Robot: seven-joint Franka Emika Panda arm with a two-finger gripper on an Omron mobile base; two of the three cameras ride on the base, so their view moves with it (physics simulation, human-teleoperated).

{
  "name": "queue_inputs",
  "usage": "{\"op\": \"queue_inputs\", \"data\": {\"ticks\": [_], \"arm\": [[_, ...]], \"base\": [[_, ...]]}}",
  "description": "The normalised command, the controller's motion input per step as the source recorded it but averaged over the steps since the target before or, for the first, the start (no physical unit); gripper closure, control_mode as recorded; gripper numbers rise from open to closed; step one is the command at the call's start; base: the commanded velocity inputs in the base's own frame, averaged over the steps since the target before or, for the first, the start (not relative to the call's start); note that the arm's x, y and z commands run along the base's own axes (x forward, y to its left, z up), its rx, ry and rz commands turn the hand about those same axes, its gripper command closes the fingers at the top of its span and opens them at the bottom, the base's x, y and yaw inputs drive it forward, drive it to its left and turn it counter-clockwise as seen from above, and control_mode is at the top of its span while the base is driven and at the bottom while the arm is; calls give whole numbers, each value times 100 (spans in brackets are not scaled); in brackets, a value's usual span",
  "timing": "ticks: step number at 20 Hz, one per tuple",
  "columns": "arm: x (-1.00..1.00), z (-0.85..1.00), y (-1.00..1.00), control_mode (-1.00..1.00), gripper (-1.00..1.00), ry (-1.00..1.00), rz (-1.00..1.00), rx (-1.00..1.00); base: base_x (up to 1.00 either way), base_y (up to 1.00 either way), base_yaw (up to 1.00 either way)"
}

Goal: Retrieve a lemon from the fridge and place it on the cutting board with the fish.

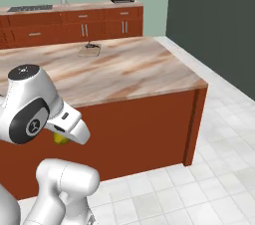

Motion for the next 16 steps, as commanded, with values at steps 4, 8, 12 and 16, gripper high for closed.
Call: {"op": "queue_inputs", "data": {"ticks": [4,8,12,16], "arm": [[0,0,0,100,100,0,0,0],[0,0,0,100,100,0,0,0],[0,0,0,100,100,0,0,0],[0,0,0,100,100,0,0,0]], "base": [[39,-100,10],[38,-100,8],[29,-100,14],[-3,-100,35]]}}
